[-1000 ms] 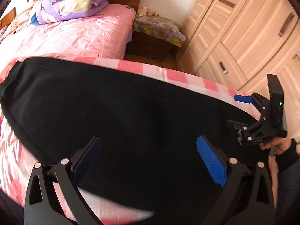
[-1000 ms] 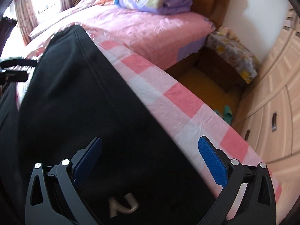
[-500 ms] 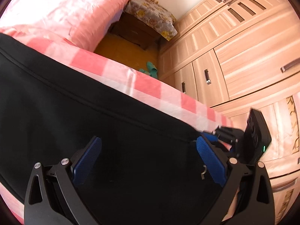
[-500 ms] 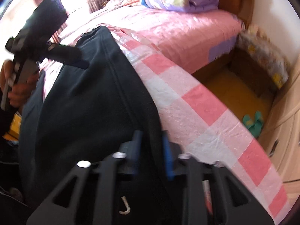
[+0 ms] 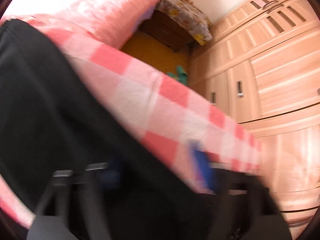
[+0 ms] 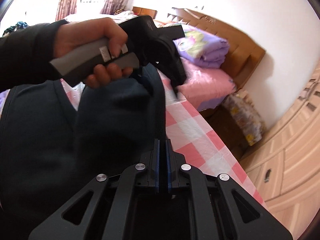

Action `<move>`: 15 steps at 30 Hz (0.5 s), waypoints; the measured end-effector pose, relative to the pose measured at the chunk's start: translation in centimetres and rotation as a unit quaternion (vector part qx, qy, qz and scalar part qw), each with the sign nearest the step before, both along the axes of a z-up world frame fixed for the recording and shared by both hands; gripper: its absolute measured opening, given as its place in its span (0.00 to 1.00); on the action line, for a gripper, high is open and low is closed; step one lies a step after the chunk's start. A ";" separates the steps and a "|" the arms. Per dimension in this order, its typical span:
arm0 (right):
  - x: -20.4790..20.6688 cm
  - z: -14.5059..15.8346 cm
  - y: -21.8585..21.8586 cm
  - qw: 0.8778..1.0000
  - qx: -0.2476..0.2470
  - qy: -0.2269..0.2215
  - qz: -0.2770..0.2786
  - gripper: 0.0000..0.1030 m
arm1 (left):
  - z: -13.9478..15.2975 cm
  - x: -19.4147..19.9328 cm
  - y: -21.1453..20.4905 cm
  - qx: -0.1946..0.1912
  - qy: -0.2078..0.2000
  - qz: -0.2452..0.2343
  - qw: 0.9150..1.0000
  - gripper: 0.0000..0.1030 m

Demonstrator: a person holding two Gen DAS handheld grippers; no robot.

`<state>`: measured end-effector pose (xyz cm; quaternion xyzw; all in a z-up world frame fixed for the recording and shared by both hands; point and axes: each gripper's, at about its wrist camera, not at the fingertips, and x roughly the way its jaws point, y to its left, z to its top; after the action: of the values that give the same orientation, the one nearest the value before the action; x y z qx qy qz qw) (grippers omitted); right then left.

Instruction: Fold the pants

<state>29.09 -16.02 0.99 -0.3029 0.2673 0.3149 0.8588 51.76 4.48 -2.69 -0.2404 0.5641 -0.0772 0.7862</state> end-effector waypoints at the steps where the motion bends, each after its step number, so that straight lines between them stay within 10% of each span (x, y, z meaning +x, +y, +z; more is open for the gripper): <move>1: -0.5 0.1 0.3 1.000 0.006 -0.004 -0.004 0.01 | 0.2 -0.8 0.5 -0.009 -0.011 0.000 1.000 0.12; 5: -3.2 -0.2 -0.4 1.000 0.021 -0.008 -0.022 0.01 | 3.2 -6.7 2.8 -0.020 -0.116 -0.003 0.993 0.10; 10: -7.9 0.2 -2.9 0.990 0.121 0.044 -0.062 0.12 | 7.9 -19.8 2.7 0.032 -0.303 -0.043 0.951 0.09; 12: -9.1 0.2 -5.0 0.978 0.177 0.066 -0.093 0.95 | 7.8 -25.4 2.1 0.046 -0.361 -0.084 0.928 0.09; 15: -10.2 -0.1 -8.0 0.958 0.240 0.081 -0.132 0.96 | 5.0 -32.3 0.7 0.074 -0.412 -0.167 0.893 0.10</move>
<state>18.86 -23.99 0.87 -0.0234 0.2896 0.2774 0.9158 19.50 5.14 2.27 -0.0308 0.2255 -0.2578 0.9390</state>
